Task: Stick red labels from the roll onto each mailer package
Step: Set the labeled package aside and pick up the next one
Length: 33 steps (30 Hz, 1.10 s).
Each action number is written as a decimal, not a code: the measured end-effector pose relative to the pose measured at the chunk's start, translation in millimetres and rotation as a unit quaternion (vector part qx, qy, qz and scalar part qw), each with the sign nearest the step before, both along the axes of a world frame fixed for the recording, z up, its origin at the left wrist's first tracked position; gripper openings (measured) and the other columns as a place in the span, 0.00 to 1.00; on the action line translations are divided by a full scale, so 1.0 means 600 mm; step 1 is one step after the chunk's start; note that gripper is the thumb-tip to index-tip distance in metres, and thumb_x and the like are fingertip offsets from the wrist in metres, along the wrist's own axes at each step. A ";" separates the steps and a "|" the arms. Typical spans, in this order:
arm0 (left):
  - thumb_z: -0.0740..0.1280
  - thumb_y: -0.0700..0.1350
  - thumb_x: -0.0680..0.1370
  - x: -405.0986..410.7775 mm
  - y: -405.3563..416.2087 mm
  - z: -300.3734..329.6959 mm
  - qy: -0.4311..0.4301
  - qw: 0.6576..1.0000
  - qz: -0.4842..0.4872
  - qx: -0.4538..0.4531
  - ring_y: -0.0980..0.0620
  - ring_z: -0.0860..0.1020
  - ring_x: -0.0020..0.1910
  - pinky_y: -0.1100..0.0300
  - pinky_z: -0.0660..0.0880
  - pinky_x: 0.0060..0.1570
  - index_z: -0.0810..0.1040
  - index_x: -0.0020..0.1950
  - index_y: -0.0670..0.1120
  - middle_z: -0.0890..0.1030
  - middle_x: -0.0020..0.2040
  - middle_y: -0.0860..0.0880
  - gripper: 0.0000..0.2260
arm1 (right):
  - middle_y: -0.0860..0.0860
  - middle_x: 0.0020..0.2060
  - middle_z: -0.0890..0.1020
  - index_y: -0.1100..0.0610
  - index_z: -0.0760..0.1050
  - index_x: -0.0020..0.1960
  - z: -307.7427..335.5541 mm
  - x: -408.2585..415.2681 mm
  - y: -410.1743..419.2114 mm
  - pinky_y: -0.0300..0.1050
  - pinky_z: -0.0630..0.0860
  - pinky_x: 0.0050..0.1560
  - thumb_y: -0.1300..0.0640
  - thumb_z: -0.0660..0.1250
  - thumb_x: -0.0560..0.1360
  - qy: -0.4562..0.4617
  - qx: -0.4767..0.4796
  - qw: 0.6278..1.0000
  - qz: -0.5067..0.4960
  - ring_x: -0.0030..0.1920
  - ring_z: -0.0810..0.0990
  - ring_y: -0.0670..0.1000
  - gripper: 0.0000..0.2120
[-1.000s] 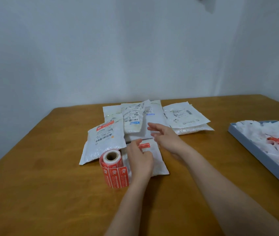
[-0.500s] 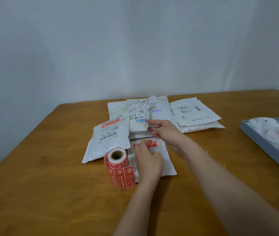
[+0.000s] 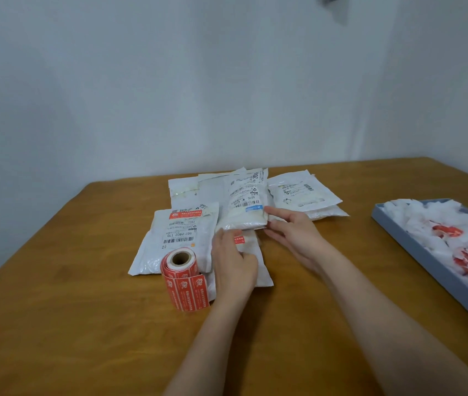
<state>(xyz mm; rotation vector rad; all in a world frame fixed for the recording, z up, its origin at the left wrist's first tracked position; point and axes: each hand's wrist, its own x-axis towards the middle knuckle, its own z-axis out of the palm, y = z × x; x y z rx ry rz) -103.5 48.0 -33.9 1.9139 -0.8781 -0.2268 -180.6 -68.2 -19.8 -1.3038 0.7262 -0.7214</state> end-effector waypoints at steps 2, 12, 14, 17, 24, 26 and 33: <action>0.58 0.32 0.75 0.000 0.005 0.008 0.020 1.000 -0.002 0.008 0.51 0.60 0.73 0.73 0.65 0.58 0.68 0.69 0.47 0.61 0.75 0.48 0.23 | 0.56 0.68 0.73 0.60 0.72 0.68 0.004 -0.018 0.004 0.47 0.74 0.64 0.68 0.61 0.79 -0.008 0.001 1.000 -0.012 0.64 0.75 0.51 0.18; 0.57 0.38 0.81 -0.032 0.031 0.031 0.139 0.990 -0.012 -0.036 0.50 0.70 0.66 0.56 0.75 0.58 0.67 0.72 0.48 0.70 0.71 0.49 0.19 | 0.55 0.62 0.79 0.60 0.75 0.65 0.010 -0.109 0.043 0.47 0.75 0.63 0.67 0.60 0.80 -0.048 0.014 0.998 -0.027 0.58 0.80 0.50 0.15; 0.57 0.41 0.82 -0.038 0.041 0.034 0.146 0.989 -0.010 -0.034 0.53 0.71 0.64 0.58 0.74 0.56 0.66 0.73 0.48 0.70 0.71 0.49 0.18 | 0.55 0.55 0.82 0.60 0.76 0.64 0.011 -0.125 0.053 0.49 0.74 0.64 0.67 0.61 0.80 -0.067 0.026 0.997 -0.027 0.59 0.80 0.51 0.15; 0.57 0.45 0.83 -0.042 0.057 0.036 0.157 0.987 -0.018 -0.033 0.54 0.70 0.63 0.61 0.70 0.54 0.67 0.72 0.48 0.69 0.71 0.50 0.17 | 0.52 0.43 0.85 0.63 0.75 0.64 0.014 -0.148 0.071 0.51 0.74 0.64 0.65 0.61 0.80 -0.112 0.045 0.993 -0.015 0.58 0.80 0.52 0.14; 0.62 0.54 0.81 -0.035 0.094 0.023 0.378 0.918 -0.099 -0.071 0.50 0.80 0.58 0.52 0.74 0.62 0.74 0.64 0.47 0.81 0.60 0.49 0.16 | 0.58 0.55 0.83 0.63 0.80 0.58 0.010 -0.202 0.101 0.49 0.75 0.57 0.58 0.63 0.77 -0.128 0.063 0.990 0.001 0.52 0.80 0.52 0.14; 0.61 0.49 0.82 -0.040 0.106 0.025 0.465 0.867 -0.150 -0.097 0.48 0.82 0.56 0.51 0.77 0.58 0.75 0.62 0.45 0.83 0.56 0.47 0.13 | 0.58 0.53 0.84 0.62 0.82 0.55 0.002 -0.211 0.109 0.47 0.73 0.53 0.55 0.65 0.74 -0.115 0.065 0.991 0.006 0.49 0.80 0.52 0.14; 0.65 0.42 0.79 -0.049 0.132 0.010 0.518 0.826 -0.189 -0.118 0.45 0.81 0.58 0.49 0.79 0.57 0.72 0.67 0.40 0.82 0.59 0.44 0.16 | 0.53 0.47 0.83 0.59 0.77 0.60 -0.005 -0.214 0.126 0.46 0.71 0.47 0.50 0.65 0.73 -0.048 0.030 0.998 0.019 0.49 0.77 0.53 0.19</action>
